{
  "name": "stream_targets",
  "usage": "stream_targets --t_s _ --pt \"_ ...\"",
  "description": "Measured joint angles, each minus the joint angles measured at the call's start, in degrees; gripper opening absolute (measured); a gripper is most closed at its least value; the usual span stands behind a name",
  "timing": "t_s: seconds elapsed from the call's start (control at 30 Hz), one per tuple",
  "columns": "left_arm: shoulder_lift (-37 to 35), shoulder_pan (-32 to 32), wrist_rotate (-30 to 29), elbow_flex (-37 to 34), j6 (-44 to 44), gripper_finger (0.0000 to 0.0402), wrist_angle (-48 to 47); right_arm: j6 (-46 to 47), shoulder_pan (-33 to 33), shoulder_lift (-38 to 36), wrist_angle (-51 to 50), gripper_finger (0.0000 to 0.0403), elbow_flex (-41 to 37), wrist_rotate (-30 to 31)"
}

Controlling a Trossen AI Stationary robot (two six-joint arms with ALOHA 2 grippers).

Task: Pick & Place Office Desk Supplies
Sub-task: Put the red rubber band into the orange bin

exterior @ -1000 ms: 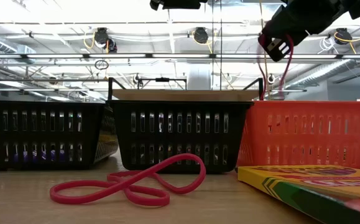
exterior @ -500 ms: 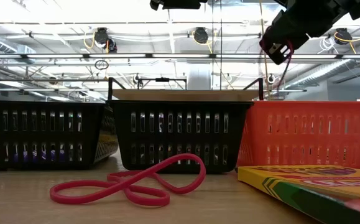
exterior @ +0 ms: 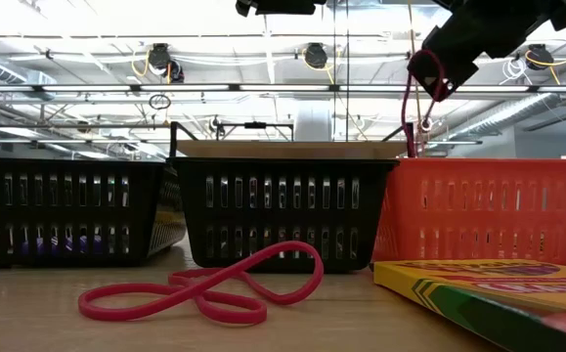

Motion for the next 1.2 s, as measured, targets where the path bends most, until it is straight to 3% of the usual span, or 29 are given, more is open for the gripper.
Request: stream_targets --t_s 0.2,0.4,0.6,0.7,0.87,1.2 --pt "0.00 0.00 0.02 0.00 0.00 0.0212 0.00 0.72 0.00 0.00 -0.85 0.0185 -0.04 -0.07" --pt "0.00 0.00 0.02 0.00 0.00 0.0212 0.00 0.71 0.00 0.00 -1.70 0.0194 -0.04 -0.07" --pt "0.00 0.00 0.02 0.00 0.02 0.0212 0.00 0.66 0.32 0.00 -3.22 0.0188 -0.04 -1.82" --pt "0.00 0.00 0.02 0.00 0.02 0.0212 -0.02 0.60 0.42 0.00 -4.73 0.0166 -0.04 -4.13" --pt "0.00 0.00 0.02 0.00 0.04 0.0212 0.00 -0.22 0.37 0.00 -2.54 0.0129 -0.07 -1.30" --pt "0.01 0.00 0.02 0.00 0.03 0.0212 -0.13 -0.09 0.39 0.20 -2.05 0.0138 -0.09 -3.94"
